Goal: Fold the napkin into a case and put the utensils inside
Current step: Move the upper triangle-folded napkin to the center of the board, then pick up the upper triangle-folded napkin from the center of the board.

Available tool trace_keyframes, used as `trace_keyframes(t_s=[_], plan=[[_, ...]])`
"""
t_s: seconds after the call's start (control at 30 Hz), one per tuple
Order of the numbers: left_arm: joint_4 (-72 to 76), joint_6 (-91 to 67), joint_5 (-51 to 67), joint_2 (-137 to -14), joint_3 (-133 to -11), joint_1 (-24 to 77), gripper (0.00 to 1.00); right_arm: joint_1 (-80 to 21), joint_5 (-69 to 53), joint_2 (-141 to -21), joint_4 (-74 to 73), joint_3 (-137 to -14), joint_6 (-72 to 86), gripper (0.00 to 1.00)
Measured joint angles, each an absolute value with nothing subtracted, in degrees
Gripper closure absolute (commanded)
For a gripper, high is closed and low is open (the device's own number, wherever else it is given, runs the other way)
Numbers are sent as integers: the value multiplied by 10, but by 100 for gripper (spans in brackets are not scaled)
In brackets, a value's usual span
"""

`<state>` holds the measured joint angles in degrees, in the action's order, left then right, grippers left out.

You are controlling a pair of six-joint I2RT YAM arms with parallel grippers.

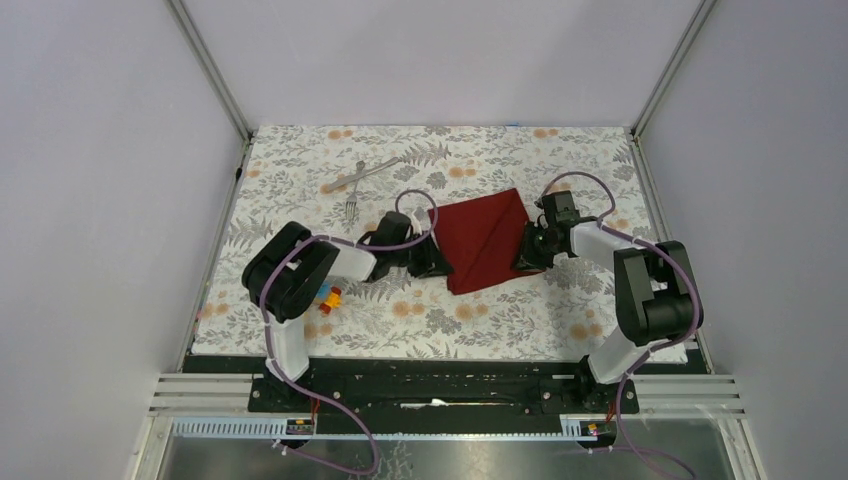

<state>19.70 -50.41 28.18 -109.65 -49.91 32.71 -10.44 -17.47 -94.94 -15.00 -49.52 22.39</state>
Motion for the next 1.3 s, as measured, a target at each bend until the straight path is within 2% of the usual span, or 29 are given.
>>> trace_keyframes(t_s=[0.13, 0.23, 0.3, 0.4, 0.47, 0.5, 0.6, 0.63, 0.87, 1.07, 1.3], plan=[[272, -569, 296, -1077, -432, 369, 65, -105, -135, -936, -166, -500, 201, 59], [284, -597, 308, -1057, -402, 384, 49, -124, -88, -916, -198, -510, 180, 47], [272, -602, 306, -1029, -386, 383, 41, -153, -62, -903, -218, -523, 170, 39], [232, -594, 294, -961, -355, 367, 37, -216, -37, -883, -239, -540, 161, 31], [209, -588, 289, -906, -331, 342, 35, -263, -30, -874, -252, -550, 156, 32], [192, -583, 287, -875, -320, 323, 34, -290, -26, -872, -260, -558, 154, 37], [133, -564, 273, -788, -302, 261, 30, -372, -15, -876, -289, -587, 153, 62], [114, -557, 266, -764, -301, 245, 30, -397, -7, -882, -299, -600, 155, 65], [29, -517, 246, -667, -302, 202, 29, -491, 40, -971, -337, -686, 177, 58], [4, -507, 246, -665, -296, 188, 29, -497, 66, -1020, -359, -692, 192, 54], [-3, -505, 250, -665, -284, 181, 29, -507, 86, -1039, -367, -693, 202, 55]])
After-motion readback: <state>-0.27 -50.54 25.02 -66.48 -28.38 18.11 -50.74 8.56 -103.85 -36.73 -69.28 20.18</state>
